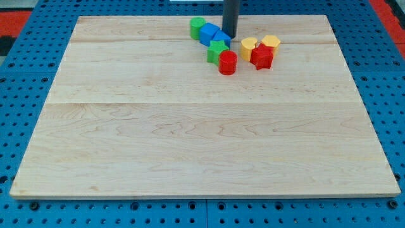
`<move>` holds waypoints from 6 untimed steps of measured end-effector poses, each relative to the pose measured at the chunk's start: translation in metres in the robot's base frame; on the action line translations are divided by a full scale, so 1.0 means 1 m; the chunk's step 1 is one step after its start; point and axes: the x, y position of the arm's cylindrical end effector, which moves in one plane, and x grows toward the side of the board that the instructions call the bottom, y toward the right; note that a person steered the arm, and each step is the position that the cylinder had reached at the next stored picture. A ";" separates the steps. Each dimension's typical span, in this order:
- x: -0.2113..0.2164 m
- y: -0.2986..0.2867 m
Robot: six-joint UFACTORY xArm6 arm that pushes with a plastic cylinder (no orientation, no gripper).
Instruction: Push the green circle left a bit
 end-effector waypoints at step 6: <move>-0.031 -0.103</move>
